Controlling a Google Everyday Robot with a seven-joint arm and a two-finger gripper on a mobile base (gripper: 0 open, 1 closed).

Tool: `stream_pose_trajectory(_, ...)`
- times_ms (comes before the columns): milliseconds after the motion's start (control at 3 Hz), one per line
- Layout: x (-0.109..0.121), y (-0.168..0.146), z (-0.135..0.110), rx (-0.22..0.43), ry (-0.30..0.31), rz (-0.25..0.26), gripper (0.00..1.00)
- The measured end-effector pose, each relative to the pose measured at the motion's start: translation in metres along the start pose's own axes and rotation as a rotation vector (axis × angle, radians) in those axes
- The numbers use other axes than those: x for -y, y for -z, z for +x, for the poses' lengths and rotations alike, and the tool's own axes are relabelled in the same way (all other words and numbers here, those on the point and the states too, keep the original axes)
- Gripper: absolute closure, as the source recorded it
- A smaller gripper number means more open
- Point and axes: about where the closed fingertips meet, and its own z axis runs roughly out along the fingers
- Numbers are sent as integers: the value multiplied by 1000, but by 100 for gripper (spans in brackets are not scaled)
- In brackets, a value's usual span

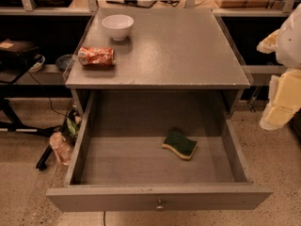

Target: Pick sponge from top drawer and place on counter

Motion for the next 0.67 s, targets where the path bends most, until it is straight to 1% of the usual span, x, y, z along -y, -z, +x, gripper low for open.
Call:
stream_pose_trajectory(333,0,0,0,0,0,0,0)
stream_pose_trajectory(667,5,1,-1,41,6,-9,0)
